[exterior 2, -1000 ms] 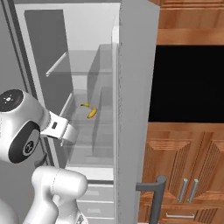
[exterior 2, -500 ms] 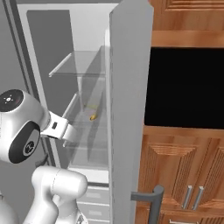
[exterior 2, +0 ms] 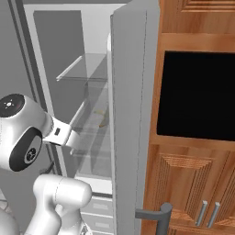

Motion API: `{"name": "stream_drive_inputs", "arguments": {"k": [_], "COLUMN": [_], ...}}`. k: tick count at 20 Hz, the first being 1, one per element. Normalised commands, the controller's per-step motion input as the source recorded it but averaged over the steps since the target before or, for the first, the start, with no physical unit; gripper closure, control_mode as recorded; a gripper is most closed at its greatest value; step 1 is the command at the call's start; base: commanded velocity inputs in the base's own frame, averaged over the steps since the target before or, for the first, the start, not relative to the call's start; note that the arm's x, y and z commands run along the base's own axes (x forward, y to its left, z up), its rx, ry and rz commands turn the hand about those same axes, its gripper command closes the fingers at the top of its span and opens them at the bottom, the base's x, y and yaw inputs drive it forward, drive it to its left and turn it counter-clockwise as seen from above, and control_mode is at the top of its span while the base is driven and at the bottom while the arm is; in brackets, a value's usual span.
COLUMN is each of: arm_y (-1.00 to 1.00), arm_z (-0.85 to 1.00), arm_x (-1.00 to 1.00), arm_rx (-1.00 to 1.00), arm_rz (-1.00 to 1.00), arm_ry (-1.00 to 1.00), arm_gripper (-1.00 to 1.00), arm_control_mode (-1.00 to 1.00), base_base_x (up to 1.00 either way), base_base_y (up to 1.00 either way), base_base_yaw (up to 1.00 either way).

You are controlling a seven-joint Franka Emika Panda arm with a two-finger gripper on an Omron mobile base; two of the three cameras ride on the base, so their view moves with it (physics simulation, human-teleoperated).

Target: Retrieve the tangerine and banana from the fridge and place them into the bowl on the dining table.

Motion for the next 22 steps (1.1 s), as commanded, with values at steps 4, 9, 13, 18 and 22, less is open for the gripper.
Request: {"name": "stream_drive_inputs", "arguments": {"k": [4,9,13,18,22], "arm_y": [0.00,-0.12,-0.45,-0.33,-0.01], "arm_z": [0.00,0.00,-0.03,-0.15,-0.17], "arm_x": [0.00,0.00,0.00,0.15,0.40], "arm_rx": [0.00,0.00,0.01,0.03,0.00], "arm_rz": [0.00,0.00,0.00,0.01,0.04], "arm_ry": [0.00,0.00,0.00,0.00,0.00], "arm_gripper": [-1.00,-1.00,-1.00,-1.00,-1.00], "arm_control_mode": [1.00,-1.00,-1.00,-1.00,-1.00], "base_base_x": [0.00,0.00,0.00,0.00,0.00], "base_base_y": [-0.07,-0.06,0.00,0.00,0.00], "base_base_yaw": [0.01,0.00,0.00,0.00,0.00]}}
